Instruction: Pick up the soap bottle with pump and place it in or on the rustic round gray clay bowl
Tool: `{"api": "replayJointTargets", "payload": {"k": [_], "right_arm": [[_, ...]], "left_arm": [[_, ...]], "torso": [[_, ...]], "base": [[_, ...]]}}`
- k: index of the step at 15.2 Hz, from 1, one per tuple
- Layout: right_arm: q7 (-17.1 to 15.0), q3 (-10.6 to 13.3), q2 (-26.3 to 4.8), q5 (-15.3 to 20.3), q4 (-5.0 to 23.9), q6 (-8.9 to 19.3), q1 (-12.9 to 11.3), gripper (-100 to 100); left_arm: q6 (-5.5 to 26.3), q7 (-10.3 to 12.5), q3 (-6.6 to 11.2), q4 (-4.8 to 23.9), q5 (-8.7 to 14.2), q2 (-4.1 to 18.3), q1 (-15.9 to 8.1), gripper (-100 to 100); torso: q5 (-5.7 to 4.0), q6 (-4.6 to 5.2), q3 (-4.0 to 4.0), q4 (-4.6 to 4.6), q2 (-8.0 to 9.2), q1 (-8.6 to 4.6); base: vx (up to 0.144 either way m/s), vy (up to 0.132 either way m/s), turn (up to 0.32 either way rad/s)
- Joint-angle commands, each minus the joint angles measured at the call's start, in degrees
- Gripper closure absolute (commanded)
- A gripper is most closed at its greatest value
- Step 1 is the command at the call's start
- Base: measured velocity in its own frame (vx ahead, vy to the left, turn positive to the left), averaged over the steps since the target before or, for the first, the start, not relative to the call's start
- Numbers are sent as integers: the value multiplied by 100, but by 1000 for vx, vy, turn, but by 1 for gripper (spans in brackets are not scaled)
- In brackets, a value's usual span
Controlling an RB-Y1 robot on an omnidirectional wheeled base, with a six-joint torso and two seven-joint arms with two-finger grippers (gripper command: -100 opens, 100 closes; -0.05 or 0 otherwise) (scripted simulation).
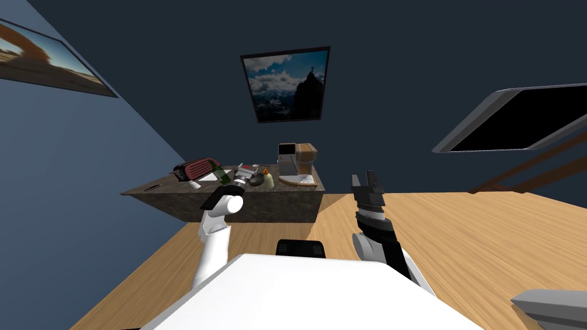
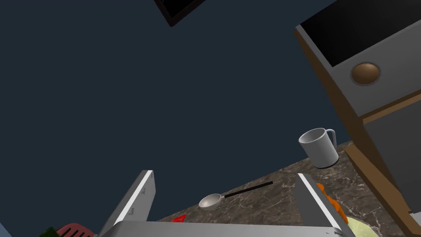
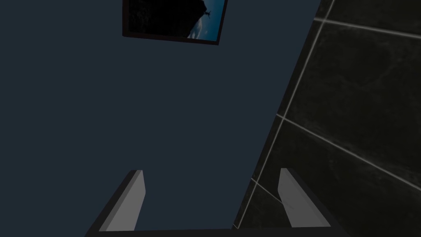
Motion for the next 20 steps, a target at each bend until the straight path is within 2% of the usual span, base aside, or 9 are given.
{"api": "replayJointTargets", "payload": {"k": [1, 2, 5, 6, 8, 9, 11, 12, 20], "right_arm": [[0, 0, 0, 0, 0, 0, 0, 0], [0, 0, 0, 0, 0, 0, 0, 0], [0, 0, 0, 0, 0, 0, 0, 0], [0, 0, 0, 0, 0, 0, 0, 0], [0, 0, 0, 0, 0, 0, 0, 0], [0, 0, 0, 0, 0, 0, 0, 0], [0, 0, 0, 0, 0, 0, 0, 0], [0, 0, 0, 0, 0, 0, 0, 0], [0, 0, 0, 0, 0, 0, 0, 0]], "left_arm": [[253, 40, 12, 17, 64, 5, 9, -100], [399, 137, 64, 84, 194, 1, -68, -100], [617, 137, 64, 84, 194, 1, -68, -100], [805, 227, 112, 152, 322, -1, -141, -100], [974, 227, 112, 152, 322, -1, -141, -100], [1127, 311, 154, 221, 447, -4, -208, -100], [1324, 311, 154, 221, 447, -4, -208, -100], [1481, 387, 191, 291, 567, -7, -270, -100], [2310, 521, 255, 428, 793, -19, -380, -100]], "torso": [[0, 0, 0, 0, 0, 0], [0, 0, 1, 0, 2, 1], [0, 0, -1, -1, -1, 1], [0, 0, 2, 1, 5, 2], [1, 0, 1, 1, 2, 4], [1, 0, 2, 1, 4, 4], [1, 0, 0, 0, 0, 5], [1, 0, 1, 0, 2, 4], [2, -1, -1, -1, -2, 11]], "base": [[38, -4, 12], [56, -4, 25], [43, -3, 13], [37, 1, 20], [41, 3, 19], [43, 6, 24], [46, 1, 15], [55, -1, 22], [49, 10, 16]]}}
